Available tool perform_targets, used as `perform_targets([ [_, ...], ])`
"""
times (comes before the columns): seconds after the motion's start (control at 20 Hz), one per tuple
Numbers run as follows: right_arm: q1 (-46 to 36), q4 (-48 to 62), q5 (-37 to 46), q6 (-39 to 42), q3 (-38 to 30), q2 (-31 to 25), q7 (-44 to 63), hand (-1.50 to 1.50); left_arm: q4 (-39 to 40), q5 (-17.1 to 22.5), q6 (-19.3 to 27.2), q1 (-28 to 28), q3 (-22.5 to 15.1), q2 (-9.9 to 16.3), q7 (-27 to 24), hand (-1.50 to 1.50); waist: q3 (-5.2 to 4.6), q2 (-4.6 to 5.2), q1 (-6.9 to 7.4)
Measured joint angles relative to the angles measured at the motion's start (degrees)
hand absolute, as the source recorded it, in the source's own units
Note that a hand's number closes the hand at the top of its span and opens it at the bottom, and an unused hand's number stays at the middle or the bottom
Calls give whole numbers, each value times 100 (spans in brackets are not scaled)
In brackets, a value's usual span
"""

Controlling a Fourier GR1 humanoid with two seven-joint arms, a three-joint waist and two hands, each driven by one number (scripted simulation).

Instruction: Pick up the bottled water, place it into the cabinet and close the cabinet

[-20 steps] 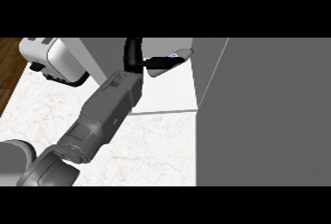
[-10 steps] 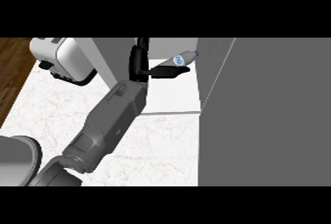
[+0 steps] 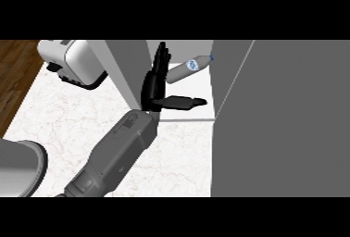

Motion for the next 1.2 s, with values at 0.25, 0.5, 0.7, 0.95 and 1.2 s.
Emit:
perform_targets([
  [0.25, 16, -7, 43, -93, 112, 47, 16, -150, -1154, 66, -145, 799, -473, 12, 57, -150, 1, -4, 54],
  [0.5, 6, -23, 93, -126, 122, 6, 2, -150, -2386, -97, -107, 1602, -866, 147, 265, -150, 2, -4, 86],
  [0.7, 31, -55, 150, 66, 171, -202, -84, -150, -3244, -178, -138, 2333, -1154, 394, 357, 150, 1, -9, 105],
  [0.95, 92, -75, 278, 535, 289, -659, -200, 150, -4106, -213, -63, 2963, -1385, 694, 641, 150, 0, -16, 90],
  [1.2, 213, -135, 423, 979, 517, -1068, -285, 150, -4916, -164, -145, 3727, -1350, 1258, 674, -150, -4, -21, 92],
])
